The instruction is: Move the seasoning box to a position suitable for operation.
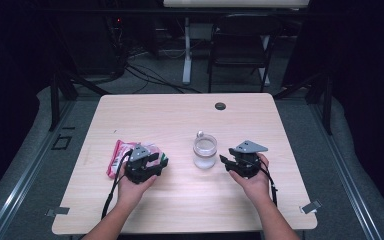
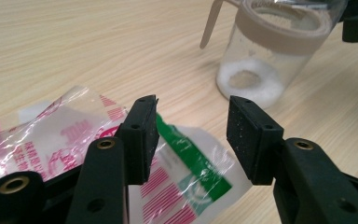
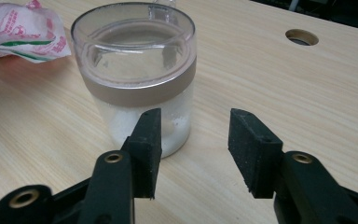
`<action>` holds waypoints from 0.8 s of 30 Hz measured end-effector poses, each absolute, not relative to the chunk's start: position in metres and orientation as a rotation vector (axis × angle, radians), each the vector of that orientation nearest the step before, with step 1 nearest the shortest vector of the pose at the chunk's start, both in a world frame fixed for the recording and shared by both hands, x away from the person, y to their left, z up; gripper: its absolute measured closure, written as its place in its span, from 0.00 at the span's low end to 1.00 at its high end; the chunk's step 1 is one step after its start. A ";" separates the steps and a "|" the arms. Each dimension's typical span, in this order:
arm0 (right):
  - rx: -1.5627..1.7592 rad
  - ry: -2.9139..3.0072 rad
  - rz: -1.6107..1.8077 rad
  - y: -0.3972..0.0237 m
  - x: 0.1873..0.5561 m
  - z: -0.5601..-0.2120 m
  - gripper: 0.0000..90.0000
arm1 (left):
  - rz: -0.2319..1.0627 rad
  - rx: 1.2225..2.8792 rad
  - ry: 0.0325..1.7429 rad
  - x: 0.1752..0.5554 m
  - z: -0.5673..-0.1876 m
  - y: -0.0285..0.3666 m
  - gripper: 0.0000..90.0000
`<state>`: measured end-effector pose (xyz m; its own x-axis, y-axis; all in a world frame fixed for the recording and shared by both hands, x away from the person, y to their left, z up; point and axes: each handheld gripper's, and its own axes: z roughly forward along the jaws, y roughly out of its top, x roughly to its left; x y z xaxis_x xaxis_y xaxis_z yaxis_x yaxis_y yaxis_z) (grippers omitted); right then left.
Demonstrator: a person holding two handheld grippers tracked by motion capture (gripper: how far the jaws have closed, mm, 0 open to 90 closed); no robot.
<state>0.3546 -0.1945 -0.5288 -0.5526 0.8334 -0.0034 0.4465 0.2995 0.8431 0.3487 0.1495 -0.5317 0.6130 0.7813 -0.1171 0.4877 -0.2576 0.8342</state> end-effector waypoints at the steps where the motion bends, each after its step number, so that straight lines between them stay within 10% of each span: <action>1: 1.149 2.114 1.183 -0.195 0.356 -0.528 0.63 | 0.393 1.913 1.012 0.350 -0.530 0.147 0.59; 9: 1.241 2.062 1.236 -0.208 0.371 -0.526 0.77 | 0.403 1.924 1.014 0.362 -0.514 0.109 0.58; 24: 1.236 2.115 1.306 -0.199 0.408 -0.532 0.98 | 0.356 1.876 1.160 0.394 -0.528 0.060 1.00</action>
<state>0.4078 -0.1992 -0.5322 -0.5504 0.8243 0.1327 0.4880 0.1886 0.8522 0.3941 0.0604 -0.5283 0.5234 0.8299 -0.1931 0.5792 -0.1803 0.7950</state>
